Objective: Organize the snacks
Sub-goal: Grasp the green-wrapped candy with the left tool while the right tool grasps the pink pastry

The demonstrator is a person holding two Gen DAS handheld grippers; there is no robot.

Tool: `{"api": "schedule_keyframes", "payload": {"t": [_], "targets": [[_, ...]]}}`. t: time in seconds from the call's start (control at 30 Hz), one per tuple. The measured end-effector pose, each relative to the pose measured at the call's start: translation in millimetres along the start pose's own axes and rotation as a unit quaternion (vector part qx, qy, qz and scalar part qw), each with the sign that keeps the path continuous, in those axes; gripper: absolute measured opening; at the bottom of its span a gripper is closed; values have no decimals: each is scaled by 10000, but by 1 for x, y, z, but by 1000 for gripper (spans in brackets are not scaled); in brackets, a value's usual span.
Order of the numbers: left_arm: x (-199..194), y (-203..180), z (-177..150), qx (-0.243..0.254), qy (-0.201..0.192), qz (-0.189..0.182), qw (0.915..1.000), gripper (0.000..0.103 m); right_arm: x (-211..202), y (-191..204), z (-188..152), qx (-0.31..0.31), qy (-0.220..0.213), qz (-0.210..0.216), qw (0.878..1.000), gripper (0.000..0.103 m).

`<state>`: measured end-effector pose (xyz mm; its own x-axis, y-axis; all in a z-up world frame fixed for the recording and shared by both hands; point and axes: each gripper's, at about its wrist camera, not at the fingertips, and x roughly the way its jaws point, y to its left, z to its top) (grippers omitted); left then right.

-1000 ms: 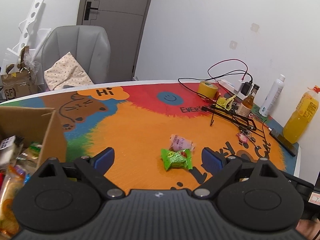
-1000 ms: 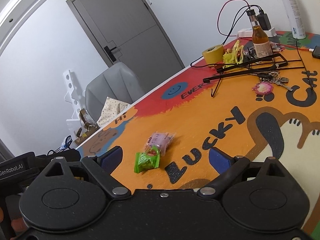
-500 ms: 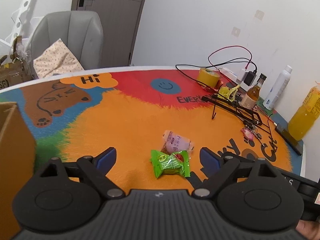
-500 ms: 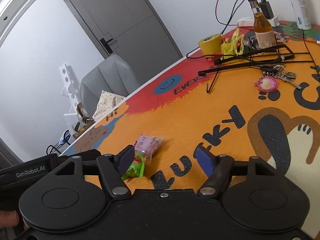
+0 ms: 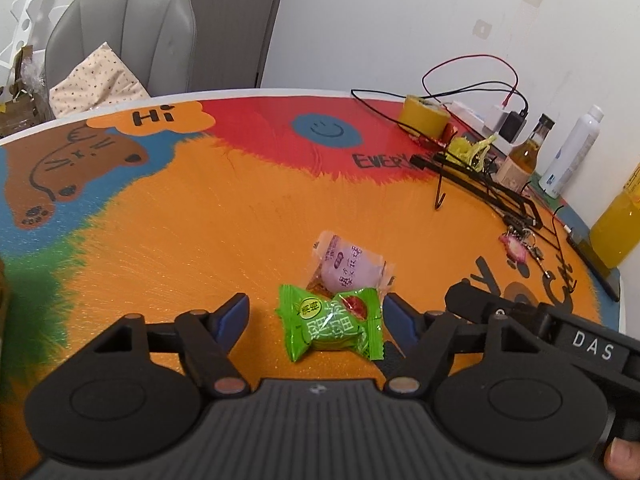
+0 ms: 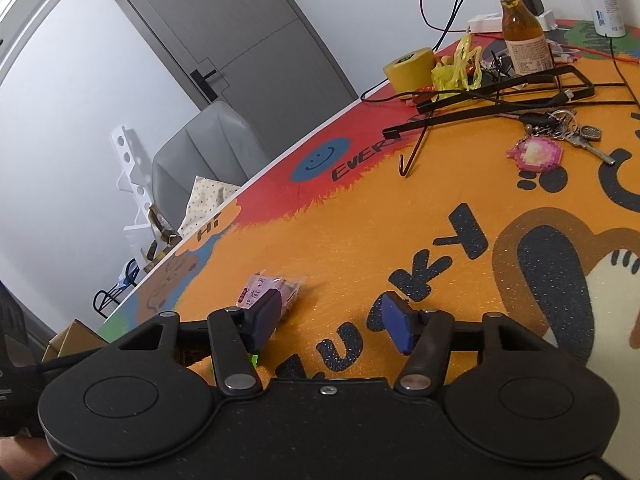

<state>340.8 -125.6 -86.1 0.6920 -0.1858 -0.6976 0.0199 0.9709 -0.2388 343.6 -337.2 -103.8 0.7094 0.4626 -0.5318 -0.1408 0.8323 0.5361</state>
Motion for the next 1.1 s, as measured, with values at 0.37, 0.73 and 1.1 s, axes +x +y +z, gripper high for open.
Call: {"api": "schedule_keyframes", "payload": {"t": [0.37,0.73,1.1], "targets": [[12,-3,1,237,67,-10,9997,32,15,10,3,-114,124,97,9998,58],[-12,22,9,112,-136,42,9998,24,33,38,9,-365,210,69,9991,58],[-29,50,15,-69,-339,147,9993,24,55,64,8,-700,357,-343,9963,73]]}}
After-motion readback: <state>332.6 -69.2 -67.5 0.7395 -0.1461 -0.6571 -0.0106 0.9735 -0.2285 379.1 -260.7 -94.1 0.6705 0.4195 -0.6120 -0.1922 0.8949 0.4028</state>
